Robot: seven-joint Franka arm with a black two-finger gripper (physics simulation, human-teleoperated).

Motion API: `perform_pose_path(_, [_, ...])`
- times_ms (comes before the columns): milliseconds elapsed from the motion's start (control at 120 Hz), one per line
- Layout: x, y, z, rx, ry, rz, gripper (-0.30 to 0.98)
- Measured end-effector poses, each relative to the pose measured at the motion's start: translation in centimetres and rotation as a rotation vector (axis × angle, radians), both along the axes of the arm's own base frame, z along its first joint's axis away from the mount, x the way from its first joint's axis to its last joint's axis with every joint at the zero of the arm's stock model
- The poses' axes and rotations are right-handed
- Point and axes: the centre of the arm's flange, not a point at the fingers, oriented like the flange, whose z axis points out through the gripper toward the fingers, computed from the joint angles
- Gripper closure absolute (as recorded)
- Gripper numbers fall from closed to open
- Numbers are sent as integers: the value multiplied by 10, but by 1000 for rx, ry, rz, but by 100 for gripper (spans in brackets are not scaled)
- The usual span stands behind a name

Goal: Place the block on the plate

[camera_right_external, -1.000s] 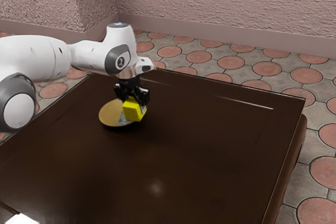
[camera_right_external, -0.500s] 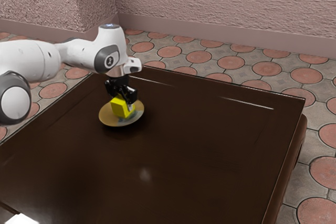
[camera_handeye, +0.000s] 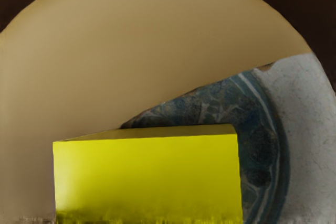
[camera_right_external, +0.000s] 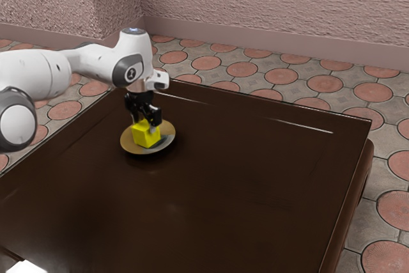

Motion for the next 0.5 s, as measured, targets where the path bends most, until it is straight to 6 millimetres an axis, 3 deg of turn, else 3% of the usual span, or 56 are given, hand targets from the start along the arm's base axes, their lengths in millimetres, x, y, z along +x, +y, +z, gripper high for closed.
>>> perform_pose_path(142, [-3,-3,18,10,3,-14,5])
perform_pose_path(500, [-22,-38,123,-9,-26,-33,1])
